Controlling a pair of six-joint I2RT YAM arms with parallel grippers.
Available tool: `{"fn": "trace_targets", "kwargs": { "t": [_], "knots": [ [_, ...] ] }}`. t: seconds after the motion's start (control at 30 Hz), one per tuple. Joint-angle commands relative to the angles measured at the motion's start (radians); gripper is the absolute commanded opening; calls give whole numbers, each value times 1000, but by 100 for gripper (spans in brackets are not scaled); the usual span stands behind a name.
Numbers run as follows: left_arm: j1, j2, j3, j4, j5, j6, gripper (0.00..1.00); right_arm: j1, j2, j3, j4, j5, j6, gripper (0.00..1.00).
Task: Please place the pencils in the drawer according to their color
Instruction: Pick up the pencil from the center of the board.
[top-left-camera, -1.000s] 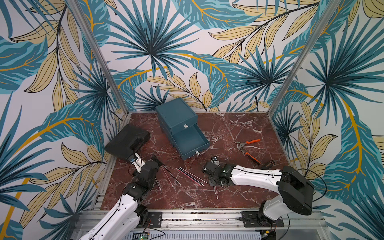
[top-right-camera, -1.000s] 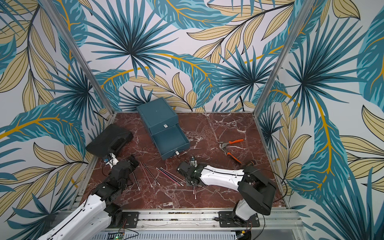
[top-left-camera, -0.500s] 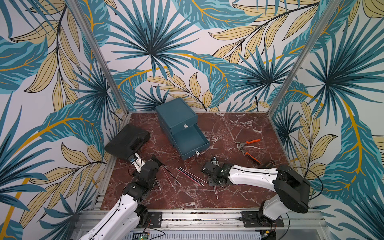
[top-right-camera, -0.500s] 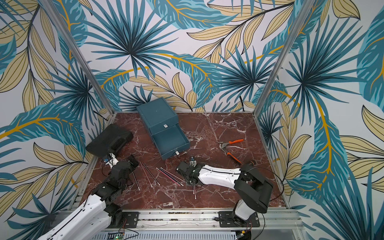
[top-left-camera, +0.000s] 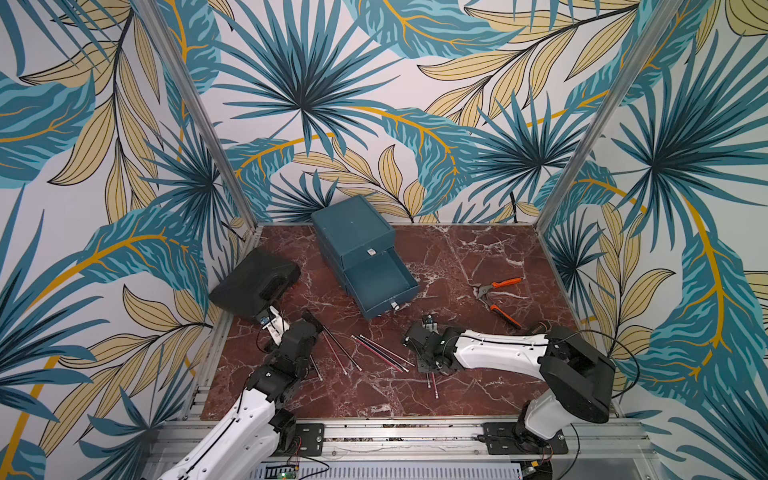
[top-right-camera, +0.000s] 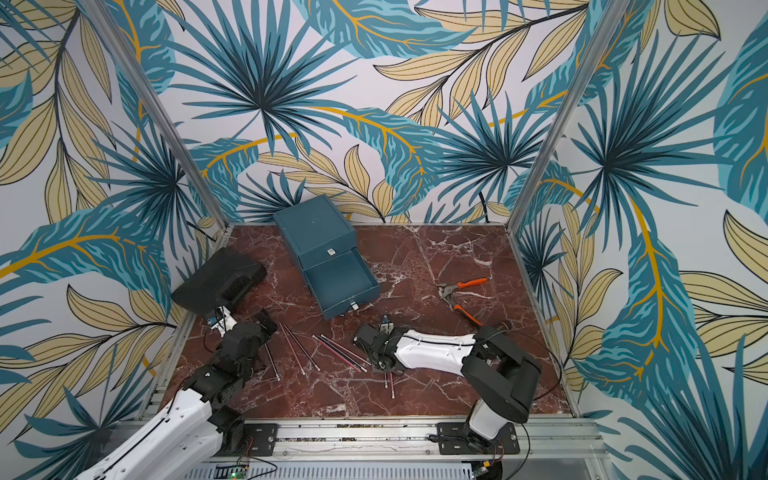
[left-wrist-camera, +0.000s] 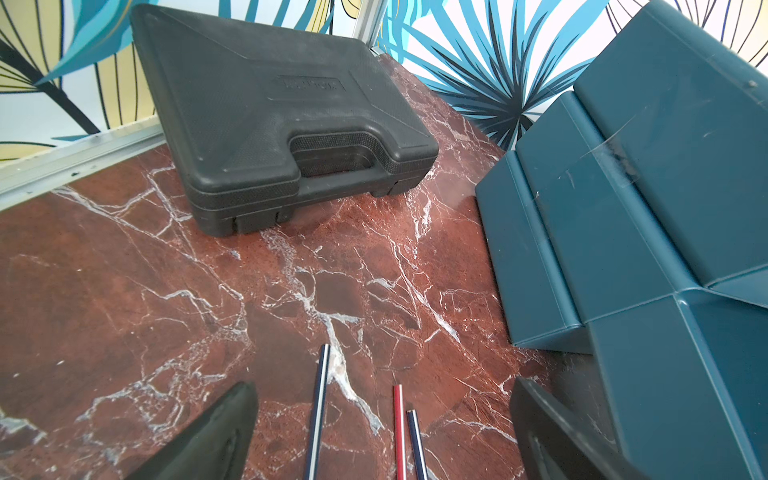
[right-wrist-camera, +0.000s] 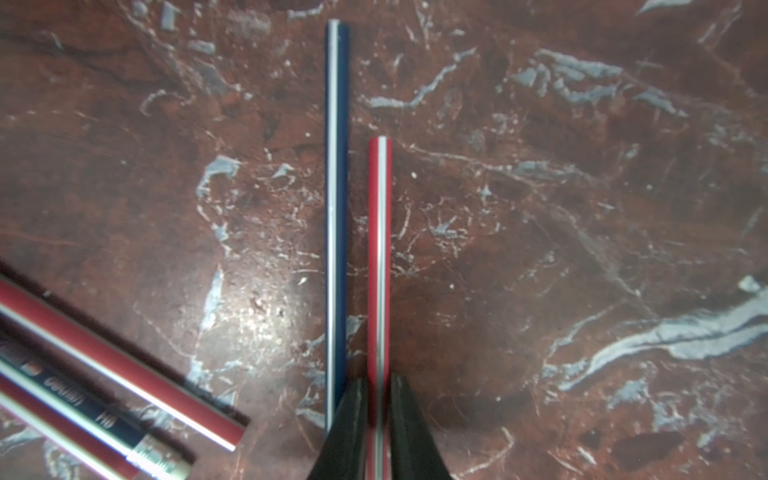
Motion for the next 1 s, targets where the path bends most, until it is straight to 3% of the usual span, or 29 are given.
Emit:
{"fn": "trace_targets", "kwargs": {
  "t": [0.0,0.17,0.43,0.53,0.97],
  "knots": [
    [2,-9,-10,18,-21,23,100,-25,18,-42,30,-30,9,16],
    [3,-4,-9,34,-30,37,100,-59,54,-41,30,-72,-3,15],
    [3,21,-1,71,-43,57,100,-94,89,-34,25,-125,-46,0],
    [3,43,0,95,-43,69,100,-102,84,-13,-8,-108,-68,0],
    [2,135,11,190,-39,131,100,-107,-117,74,-95,-29,-141,0]
  ]
}}
